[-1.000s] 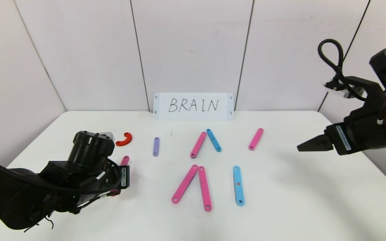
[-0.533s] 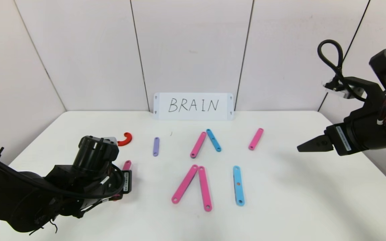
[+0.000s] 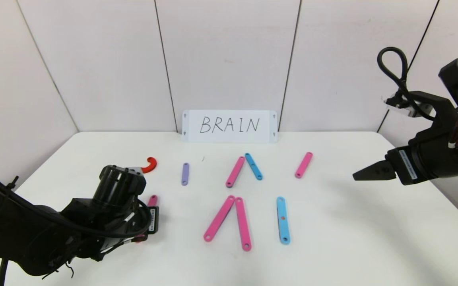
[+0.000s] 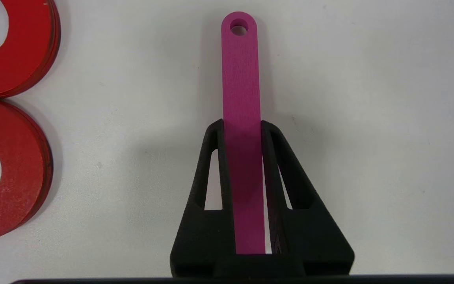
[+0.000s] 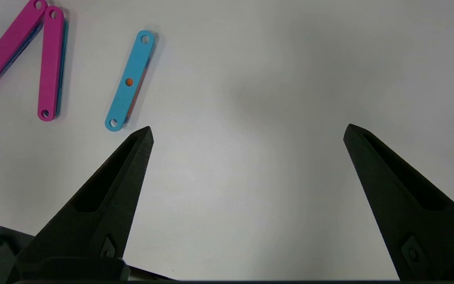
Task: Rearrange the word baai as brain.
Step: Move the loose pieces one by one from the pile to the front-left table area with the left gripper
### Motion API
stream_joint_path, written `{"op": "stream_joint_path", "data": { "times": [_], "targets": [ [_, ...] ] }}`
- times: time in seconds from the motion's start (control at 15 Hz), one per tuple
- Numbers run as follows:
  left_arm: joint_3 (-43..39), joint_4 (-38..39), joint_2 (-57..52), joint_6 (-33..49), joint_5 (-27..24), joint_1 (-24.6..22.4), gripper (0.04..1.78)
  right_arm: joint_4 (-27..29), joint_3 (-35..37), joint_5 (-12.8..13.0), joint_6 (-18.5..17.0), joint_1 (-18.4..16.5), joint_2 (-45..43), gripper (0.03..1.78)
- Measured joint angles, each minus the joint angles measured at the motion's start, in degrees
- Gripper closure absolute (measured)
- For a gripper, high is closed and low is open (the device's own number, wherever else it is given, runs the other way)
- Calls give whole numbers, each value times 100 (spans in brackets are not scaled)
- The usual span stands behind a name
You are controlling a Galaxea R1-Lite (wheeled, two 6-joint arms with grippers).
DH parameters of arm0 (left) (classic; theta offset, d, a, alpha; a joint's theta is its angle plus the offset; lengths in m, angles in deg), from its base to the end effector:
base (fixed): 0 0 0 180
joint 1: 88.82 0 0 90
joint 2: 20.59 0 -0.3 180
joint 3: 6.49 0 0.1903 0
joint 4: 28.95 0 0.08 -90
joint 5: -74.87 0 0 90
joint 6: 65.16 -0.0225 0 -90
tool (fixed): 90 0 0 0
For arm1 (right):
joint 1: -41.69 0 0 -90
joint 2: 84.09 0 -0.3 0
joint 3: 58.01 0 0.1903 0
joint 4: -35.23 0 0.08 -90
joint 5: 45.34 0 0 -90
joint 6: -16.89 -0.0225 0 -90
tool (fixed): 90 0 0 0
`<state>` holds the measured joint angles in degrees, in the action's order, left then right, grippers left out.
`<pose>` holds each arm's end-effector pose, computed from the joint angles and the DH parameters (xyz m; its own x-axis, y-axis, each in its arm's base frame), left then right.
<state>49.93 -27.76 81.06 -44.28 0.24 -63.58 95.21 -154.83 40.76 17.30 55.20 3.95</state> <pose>0.2447 -0.1088 0.0880 0.7400 -0.0558 -0.6703 -0.0010 0.9965 -0.0841 0.2349 0.0580 0.2490 0.5920 0.2122 -0.7775 -0.2799 0.9588 0.0485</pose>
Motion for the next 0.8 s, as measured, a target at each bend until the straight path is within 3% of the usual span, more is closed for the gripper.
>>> {"op": "stream_joint_path", "data": {
  "times": [0.33,0.47,0.67,0.8],
  "targets": [
    [-30,13,61,0,30,24,154,0,0,0,0,0,-4,11],
    [-52,157,72,-7,24,24,144,0,0,0,0,0,-4,11],
    [-160,435,80,-77,-7,27,112,0,0,0,2,10,-4,11],
    [-199,472,83,-82,-5,38,74,0,-2,2,7,10,-4,11]
  ]
}}
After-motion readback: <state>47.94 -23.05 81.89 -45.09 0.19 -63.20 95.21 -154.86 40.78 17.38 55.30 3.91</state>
